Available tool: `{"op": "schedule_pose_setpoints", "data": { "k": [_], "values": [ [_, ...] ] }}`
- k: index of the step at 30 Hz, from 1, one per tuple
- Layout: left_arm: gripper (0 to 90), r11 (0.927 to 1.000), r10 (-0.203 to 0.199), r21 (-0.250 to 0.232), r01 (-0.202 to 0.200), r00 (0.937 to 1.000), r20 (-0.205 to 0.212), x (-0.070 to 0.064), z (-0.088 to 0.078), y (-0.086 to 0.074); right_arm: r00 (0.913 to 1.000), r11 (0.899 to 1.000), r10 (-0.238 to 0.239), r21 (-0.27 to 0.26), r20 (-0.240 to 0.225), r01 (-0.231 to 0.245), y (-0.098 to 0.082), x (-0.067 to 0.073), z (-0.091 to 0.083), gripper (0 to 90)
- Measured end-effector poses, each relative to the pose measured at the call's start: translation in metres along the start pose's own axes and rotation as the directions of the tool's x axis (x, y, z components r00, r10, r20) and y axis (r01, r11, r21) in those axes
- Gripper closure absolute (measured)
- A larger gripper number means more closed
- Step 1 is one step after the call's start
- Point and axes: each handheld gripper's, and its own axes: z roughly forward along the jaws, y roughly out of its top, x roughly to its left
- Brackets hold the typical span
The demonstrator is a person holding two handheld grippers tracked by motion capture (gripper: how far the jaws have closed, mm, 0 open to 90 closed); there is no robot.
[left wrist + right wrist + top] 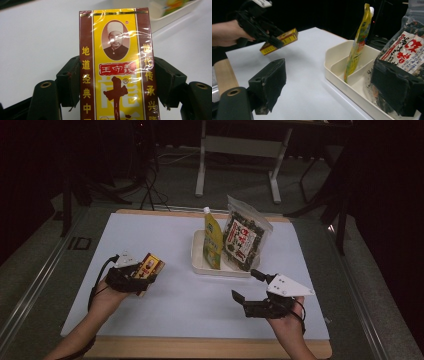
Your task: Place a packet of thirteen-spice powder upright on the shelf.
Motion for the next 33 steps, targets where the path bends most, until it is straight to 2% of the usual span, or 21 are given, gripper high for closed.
{"op": "schedule_pose_setpoints", "data": {
  "k": [3,4,6,11,15,17,19,21,24,28,31,33],
  "values": [
    [31.5,0.9987,0.014,-0.05,-0.011,0.9984,0.054,-0.01,-0.002,0.003,0.9995,1.0,0.024,-0.006,-0.019,-0.024,0.002,-0.003,-0.001,13.2],
    [31.5,0.9984,0.02,-0.054,-0.017,0.9979,0.061,-0.013,-0.002,0.004,0.9998,1.0,0.017,-0.003,-0.005,-0.017,0.002,-0.003,-0.001,13.2],
    [31.5,0.9965,0.032,-0.08,-0.025,0.9957,0.087,-0.02,-0.003,0.006,0.9997,1.0,0.019,0.007,-0.014,-0.019,0.004,-0.005,-0.001,13.2],
    [31.6,0.9902,0.062,-0.132,-0.044,0.9898,0.129,-0.036,-0.004,0.011,1.0,1.0,0.007,-0.005,0.006,-0.007,0.007,-0.006,-0.002,12.9],
    [31.6,0.989,0.073,-0.139,-0.051,0.9842,0.161,-0.048,-0.002,0.016,0.9999,1.0,0.012,-0.025,-0.003,-0.012,0.008,-0.005,-0.002,13.0],
    [31.6,0.9867,0.085,-0.151,-0.059,0.9806,0.177,-0.053,-0.001,0.018,0.9994,0.999,0.035,-0.016,-0.008,-0.035,0.01,-0.005,-0.002,13.0],
    [31.6,0.9836,0.103,-0.165,-0.072,0.9767,0.188,-0.058,0.001,0.019,0.9967,0.997,0.079,0.008,-0.017,-0.079,0.01,-0.006,-0.001,12.7],
    [31.6,0.9818,0.103,-0.178,-0.065,0.9721,0.211,-0.062,0.003,0.021,0.9972,0.997,0.075,0.001,0.001,-0.075,0.01,-0.006,0.0,11.9],
    [31.7,0.9757,0.131,-0.203,-0.083,0.964,0.232,-0.069,0.006,0.021,0.9963,0.996,0.086,-0.002,0.002,-0.086,0.012,-0.006,0.002,11.2],
    [31.7,0.9625,0.172,-0.248,-0.11,0.9548,0.243,-0.075,0.01,0.021,0.995,0.995,0.099,-0.009,0.008,-0.099,0.015,-0.003,0.007,11.0],
    [31.7,0.9563,0.184,-0.27,-0.113,0.9496,0.254,-0.078,0.013,0.022,0.9962,0.996,0.086,0.001,0.014,-0.086,0.017,-0.001,0.011,11.1],
    [31.7,0.9519,0.192,-0.283,-0.118,0.9483,0.253,-0.081,0.015,0.022,0.9976,0.998,0.067,0.003,0.019,-0.067,0.019,0.002,0.014,11.1]
  ]
}}
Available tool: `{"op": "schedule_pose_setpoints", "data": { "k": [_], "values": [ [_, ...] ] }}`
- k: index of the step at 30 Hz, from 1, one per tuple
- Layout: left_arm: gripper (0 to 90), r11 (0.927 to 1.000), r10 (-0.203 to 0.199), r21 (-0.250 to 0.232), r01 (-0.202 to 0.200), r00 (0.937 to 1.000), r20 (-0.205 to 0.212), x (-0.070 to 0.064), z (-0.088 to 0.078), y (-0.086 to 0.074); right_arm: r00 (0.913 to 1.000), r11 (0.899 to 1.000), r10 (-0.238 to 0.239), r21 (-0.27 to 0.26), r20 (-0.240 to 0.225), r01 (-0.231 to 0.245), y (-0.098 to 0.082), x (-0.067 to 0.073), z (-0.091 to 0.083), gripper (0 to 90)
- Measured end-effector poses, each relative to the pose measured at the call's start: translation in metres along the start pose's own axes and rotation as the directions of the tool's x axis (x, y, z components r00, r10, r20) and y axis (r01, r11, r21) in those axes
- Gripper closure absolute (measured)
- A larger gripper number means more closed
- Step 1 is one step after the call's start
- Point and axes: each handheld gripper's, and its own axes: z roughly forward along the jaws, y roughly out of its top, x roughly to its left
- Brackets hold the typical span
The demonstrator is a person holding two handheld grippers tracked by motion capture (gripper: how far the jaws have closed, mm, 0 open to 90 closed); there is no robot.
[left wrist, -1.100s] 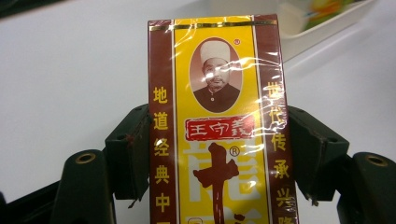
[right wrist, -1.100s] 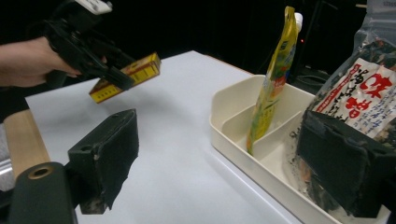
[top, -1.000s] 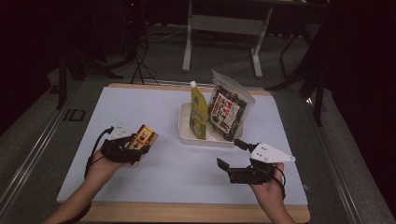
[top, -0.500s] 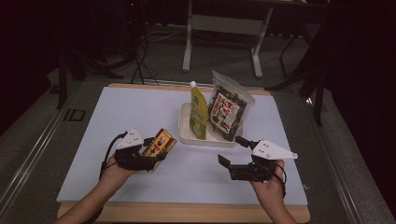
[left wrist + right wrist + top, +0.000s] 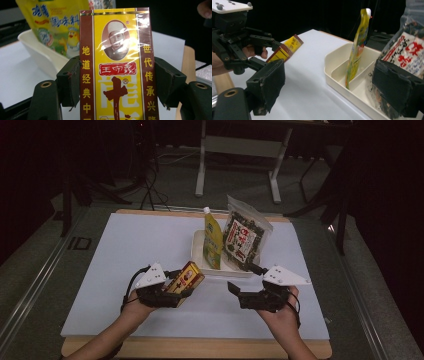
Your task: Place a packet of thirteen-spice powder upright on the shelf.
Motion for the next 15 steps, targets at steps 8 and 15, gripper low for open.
{"op": "schedule_pose_setpoints", "data": {
  "k": [8,15],
  "values": [
    [31.8,0.9982,0.01,-0.059,-0.008,0.9995,0.031,-0.008,0.016,0.001,0.9992,0.999,0.026,-0.027,-0.031,-0.027,0.007,0.013,0.013,12.1],
    [31.8,0.9926,-0.027,-0.118,0.031,0.999,0.037,-0.01,0.024,0.002,0.9963,0.996,0.073,-0.053,-0.045,-0.076,0.01,0.02,0.022,13.2]
  ]
}}
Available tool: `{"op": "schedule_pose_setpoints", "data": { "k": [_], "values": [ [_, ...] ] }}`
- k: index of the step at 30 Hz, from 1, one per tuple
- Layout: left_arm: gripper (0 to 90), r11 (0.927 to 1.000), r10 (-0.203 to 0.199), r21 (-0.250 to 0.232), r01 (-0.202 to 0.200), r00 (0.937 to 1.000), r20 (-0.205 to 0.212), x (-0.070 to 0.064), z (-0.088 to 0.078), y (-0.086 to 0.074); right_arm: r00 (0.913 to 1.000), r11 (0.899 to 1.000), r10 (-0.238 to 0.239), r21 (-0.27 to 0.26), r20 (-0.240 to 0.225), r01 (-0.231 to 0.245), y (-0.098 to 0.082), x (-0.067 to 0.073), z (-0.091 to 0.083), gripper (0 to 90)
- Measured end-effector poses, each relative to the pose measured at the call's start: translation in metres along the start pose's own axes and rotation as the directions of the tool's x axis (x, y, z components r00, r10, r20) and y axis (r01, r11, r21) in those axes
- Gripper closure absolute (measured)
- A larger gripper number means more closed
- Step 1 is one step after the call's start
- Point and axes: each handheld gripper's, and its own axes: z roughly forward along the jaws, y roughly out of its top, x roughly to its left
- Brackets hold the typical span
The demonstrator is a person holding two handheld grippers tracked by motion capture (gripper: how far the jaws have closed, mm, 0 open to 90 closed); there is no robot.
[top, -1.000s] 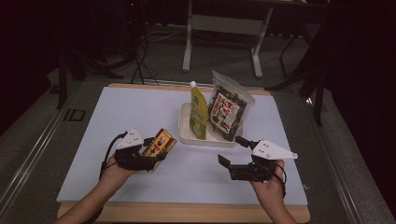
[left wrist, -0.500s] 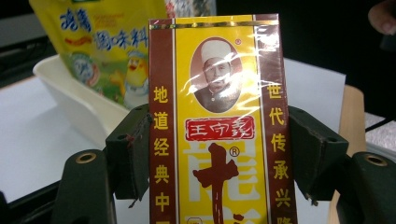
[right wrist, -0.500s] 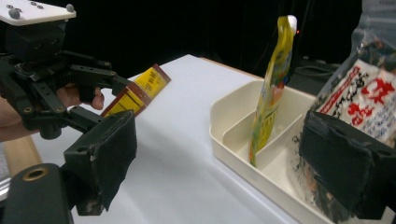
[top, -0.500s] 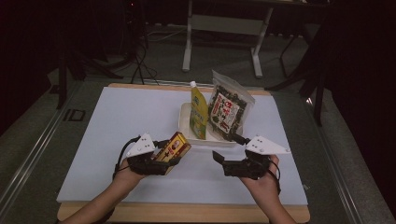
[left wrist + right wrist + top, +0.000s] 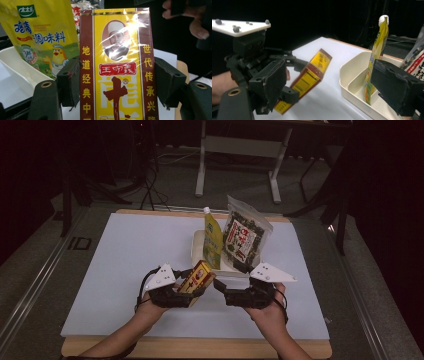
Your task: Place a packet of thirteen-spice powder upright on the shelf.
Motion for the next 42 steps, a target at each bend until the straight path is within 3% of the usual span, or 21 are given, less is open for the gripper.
{"op": "schedule_pose_setpoints", "data": {
  "k": [5,8,14,19,24,27,29,35,42],
  "values": [
    [31.9,0.9994,-0.013,-0.034,0.013,0.9999,-0.007,-0.001,0.002,-0.002,0.9995,1.0,0.023,-0.014,0.021,-0.022,0.002,0.003,0.006,18.1],
    [31.9,0.9981,0.0,-0.062,-0.001,1.0,-0.007,-0.002,0.003,-0.003,0.9986,0.999,0.045,-0.018,0.028,-0.044,0.003,0.002,0.009,22.7],
    [31.9,0.9892,0.069,-0.129,-0.07,0.9976,-0.012,-0.01,0.002,-0.005,0.9952,0.995,0.096,-0.002,0.02,-0.096,0.002,0.003,0.017,28.0],
    [31.7,0.978,0.128,-0.158,-0.136,0.9902,-0.055,-0.015,0.002,-0.007,0.9929,0.993,0.119,0.026,-0.005,-0.119,0.0,0.009,0.024,39.1],
    [31.6,0.9779,0.118,-0.166,-0.127,0.9911,-0.061,-0.014,0.002,-0.01,0.9915,0.991,0.128,0.049,-0.021,-0.127,0.001,0.014,0.026,57.0],
    [31.6,0.9757,0.121,-0.174,-0.133,0.9896,-0.078,-0.014,0.002,-0.011,0.9843,0.982,0.175,0.069,-0.022,-0.173,0.003,0.015,0.028,59.6],
    [31.5,0.9797,0.107,-0.162,-0.118,0.9913,-0.077,-0.013,0.003,-0.011,0.9714,0.969,0.235,0.084,-0.033,-0.232,0.004,0.013,0.03,61.1],
    [31.1,0.9869,0.097,-0.116,-0.112,0.987,-0.128,-0.016,0.007,-0.011,0.9731,0.967,0.228,0.106,0.03,-0.23,0.004,0.019,0.034,66.3],
    [29.6,0.9923,0.061,-0.098,-0.075,0.9877,-0.144,-0.012,0.008,-0.007,0.9805,0.977,0.182,0.1,0.073,-0.189,0.008,0.025,0.04,67.4]
  ]
}}
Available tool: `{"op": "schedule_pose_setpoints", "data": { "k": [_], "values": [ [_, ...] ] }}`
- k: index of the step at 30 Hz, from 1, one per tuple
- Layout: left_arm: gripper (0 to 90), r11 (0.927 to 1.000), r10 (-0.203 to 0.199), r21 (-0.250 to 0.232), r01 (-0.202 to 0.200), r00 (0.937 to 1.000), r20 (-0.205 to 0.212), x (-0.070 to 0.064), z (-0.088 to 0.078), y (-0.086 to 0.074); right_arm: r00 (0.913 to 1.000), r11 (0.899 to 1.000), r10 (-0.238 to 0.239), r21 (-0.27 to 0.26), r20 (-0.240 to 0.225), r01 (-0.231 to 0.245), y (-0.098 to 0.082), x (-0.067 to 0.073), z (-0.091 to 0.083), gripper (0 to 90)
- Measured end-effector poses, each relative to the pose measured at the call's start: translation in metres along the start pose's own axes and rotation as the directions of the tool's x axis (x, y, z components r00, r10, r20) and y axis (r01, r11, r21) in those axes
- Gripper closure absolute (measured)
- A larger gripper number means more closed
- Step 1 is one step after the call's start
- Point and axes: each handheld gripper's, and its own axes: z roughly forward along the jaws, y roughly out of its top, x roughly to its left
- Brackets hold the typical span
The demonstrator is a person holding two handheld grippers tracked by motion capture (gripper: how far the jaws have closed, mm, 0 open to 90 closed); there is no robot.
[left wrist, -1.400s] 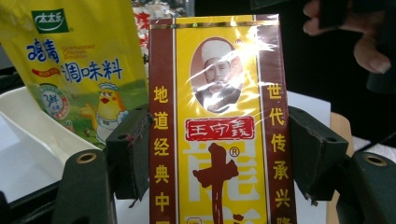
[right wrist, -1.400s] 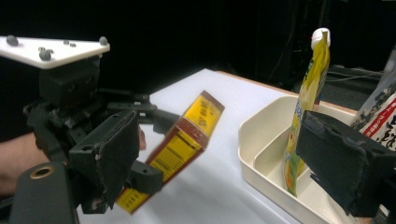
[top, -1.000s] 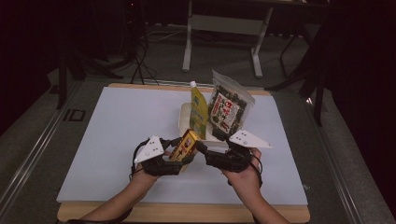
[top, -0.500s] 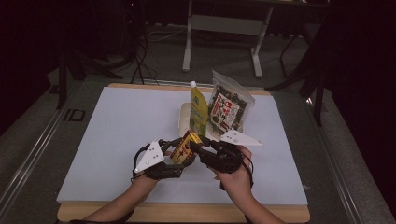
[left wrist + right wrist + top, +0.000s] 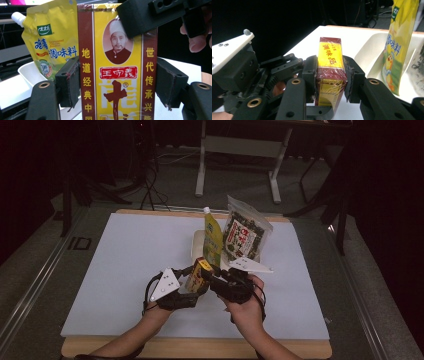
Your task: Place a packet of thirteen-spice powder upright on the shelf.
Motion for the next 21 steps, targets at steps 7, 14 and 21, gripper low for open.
{"op": "schedule_pose_setpoints", "data": {
  "k": [7,14,21],
  "values": [
    [14.1,0.999,-0.028,0.032,0.03,0.9976,-0.064,0.007,-0.001,0.001,0.9988,0.999,-0.028,-0.018,0.04,0.029,0.006,-0.001,0.006,67.5],
    [3.6,0.9938,-0.047,0.096,0.056,0.9947,-0.092,0.013,-0.006,-0.002,0.9953,0.998,-0.05,-0.032,0.083,0.053,0.009,-0.002,0.015,67.5],
    [2.4,0.9903,-0.075,0.108,0.087,0.9913,-0.108,0.019,-0.018,-0.004,0.99,0.997,-0.054,-0.056,0.131,0.061,0.017,-0.007,0.025,67.4]
  ]
}}
